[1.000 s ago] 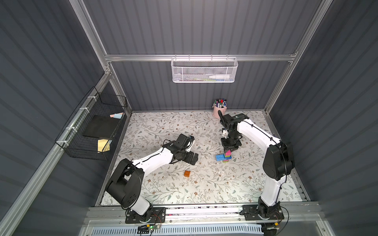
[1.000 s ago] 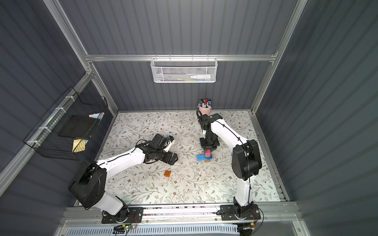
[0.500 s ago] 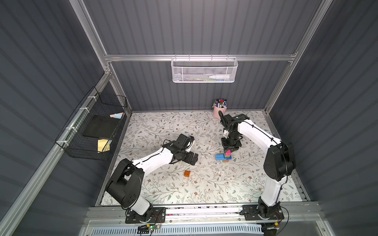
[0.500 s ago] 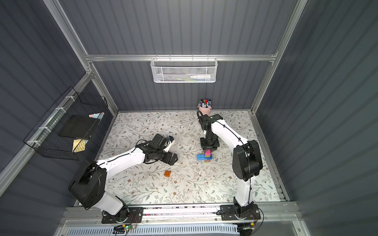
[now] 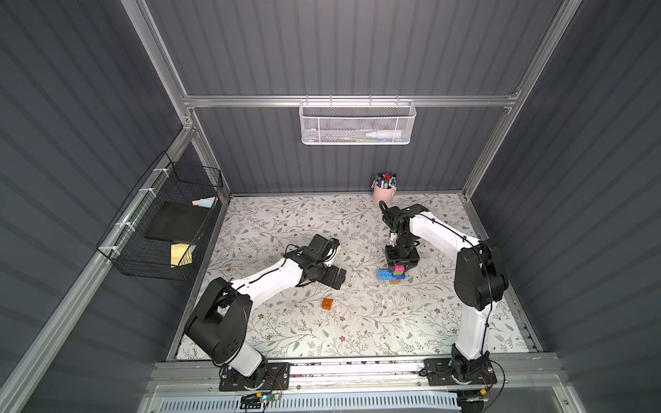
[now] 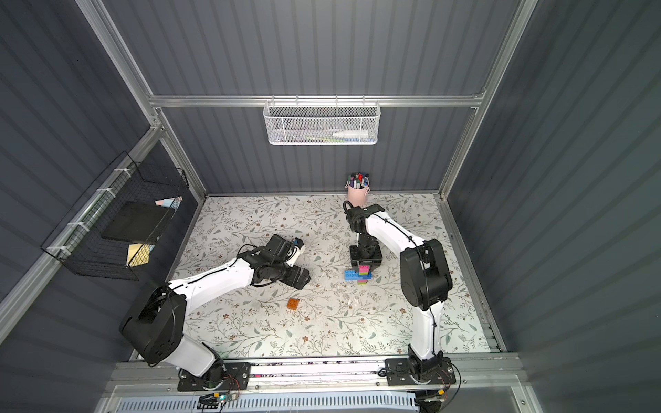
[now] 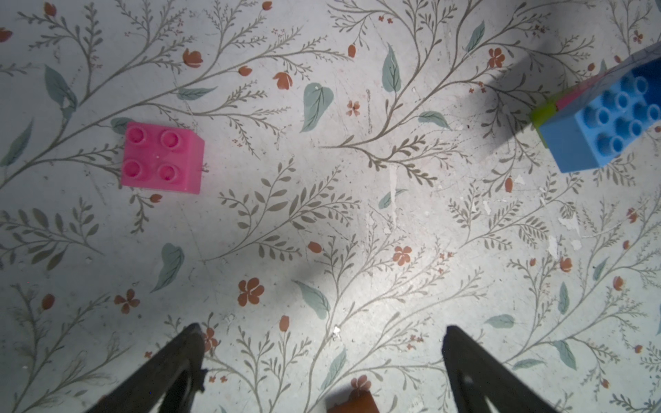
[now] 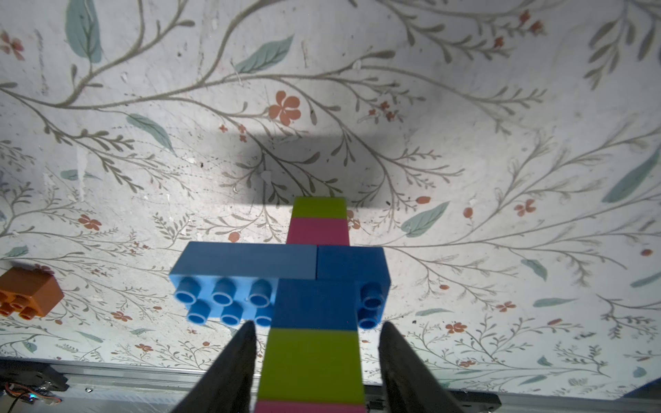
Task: Assemble the number 4 with lego
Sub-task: Assemble the lego brick with the lego brick.
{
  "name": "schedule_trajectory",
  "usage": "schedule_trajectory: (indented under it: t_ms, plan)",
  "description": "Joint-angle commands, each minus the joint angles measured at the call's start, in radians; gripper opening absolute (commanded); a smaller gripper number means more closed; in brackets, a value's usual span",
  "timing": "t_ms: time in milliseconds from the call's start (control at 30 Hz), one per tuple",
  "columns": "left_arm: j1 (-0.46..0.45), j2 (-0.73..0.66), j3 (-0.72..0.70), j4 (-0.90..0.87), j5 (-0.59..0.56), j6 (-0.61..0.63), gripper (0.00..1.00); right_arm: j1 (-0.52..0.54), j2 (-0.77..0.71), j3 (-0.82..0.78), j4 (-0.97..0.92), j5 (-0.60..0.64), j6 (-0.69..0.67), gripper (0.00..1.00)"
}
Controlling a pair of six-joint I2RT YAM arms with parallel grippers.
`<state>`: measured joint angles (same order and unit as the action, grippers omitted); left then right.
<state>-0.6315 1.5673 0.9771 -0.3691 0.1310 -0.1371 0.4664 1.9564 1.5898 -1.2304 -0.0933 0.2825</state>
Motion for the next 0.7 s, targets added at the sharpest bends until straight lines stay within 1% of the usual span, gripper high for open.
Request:
schedule_trajectory:
  t_ms: [0, 200, 367, 533, 667]
  plan:
    - [0.000, -0.023, 0.011, -0.029, -0.013, 0.021, 0.99, -0.004, -0.031, 0.027, -0.009, -0.017, 0.001, 0.61]
    - [0.000, -0.029, 0.011, -0.035, -0.019, 0.024, 0.99, -0.014, -0.079, 0.049, 0.006, -0.045, 0.006, 0.69]
    - [0.000, -0.035, 0.017, -0.042, -0.037, 0.021, 1.00, -0.021, -0.113, 0.097, -0.023, -0.040, -0.007, 0.76]
    - [0.003, -0.039, 0.031, -0.053, -0.067, 0.003, 0.99, -0.026, -0.148, 0.133, -0.050, -0.051, -0.024, 0.80]
    - [0.017, -0.032, 0.062, -0.081, -0.097, -0.005, 1.00, -0.035, -0.194, 0.140, -0.064, -0.050, -0.024, 0.80]
